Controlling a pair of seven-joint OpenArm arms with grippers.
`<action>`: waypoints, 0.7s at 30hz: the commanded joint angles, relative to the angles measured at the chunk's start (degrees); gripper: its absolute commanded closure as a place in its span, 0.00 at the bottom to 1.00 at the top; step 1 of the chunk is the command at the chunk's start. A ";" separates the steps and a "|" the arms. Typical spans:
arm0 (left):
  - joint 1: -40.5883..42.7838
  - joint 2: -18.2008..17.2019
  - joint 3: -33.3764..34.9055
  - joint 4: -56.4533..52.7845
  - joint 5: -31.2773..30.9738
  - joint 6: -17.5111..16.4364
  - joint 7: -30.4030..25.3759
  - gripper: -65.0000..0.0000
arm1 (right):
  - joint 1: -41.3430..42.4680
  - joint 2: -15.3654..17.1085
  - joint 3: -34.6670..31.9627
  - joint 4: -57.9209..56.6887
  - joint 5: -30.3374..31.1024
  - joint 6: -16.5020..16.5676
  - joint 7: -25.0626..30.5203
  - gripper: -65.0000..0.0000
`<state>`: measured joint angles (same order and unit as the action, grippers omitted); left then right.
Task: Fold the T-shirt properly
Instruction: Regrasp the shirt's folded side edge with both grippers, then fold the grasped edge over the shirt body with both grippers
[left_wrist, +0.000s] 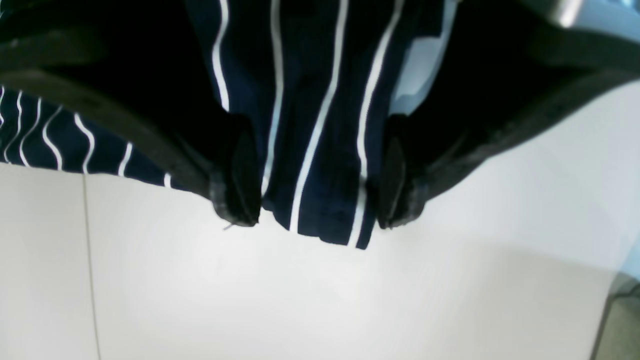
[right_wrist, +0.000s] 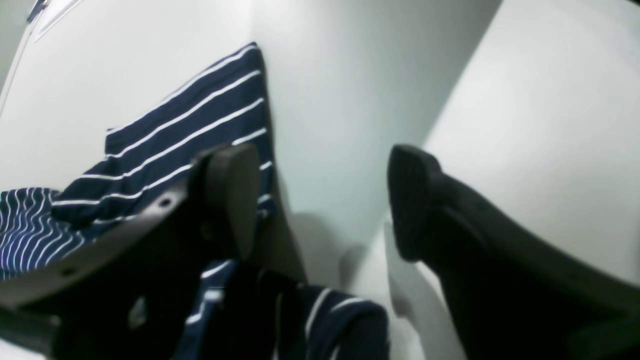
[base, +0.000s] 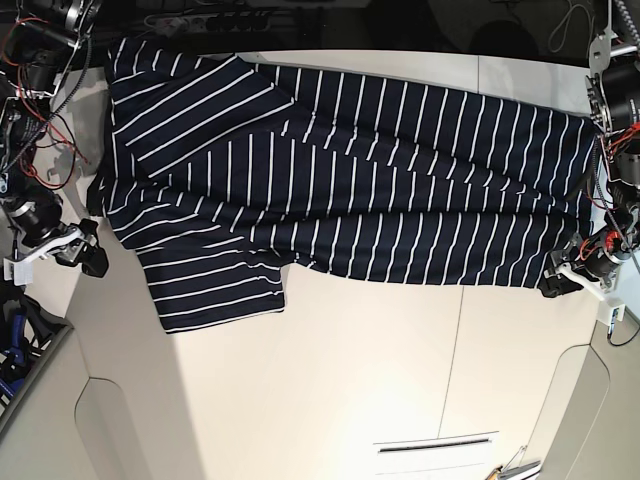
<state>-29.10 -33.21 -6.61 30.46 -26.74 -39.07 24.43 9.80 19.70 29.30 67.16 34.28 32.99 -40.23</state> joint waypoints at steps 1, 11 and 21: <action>-1.03 -0.92 -0.04 0.48 -0.15 -0.93 1.14 0.39 | 2.21 1.11 0.31 -0.76 0.79 0.15 1.70 0.38; -1.03 -0.92 -0.04 0.48 -0.24 -0.93 1.99 0.39 | 12.70 1.07 -2.47 -20.00 0.61 0.46 4.11 0.38; -1.03 -0.90 -0.04 0.48 -0.87 -0.93 1.97 0.39 | 13.51 -0.85 -13.86 -22.23 1.05 0.46 4.07 0.38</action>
<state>-29.10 -33.32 -6.61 30.46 -27.73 -39.29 25.45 22.57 18.65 15.66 44.62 36.05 33.52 -34.68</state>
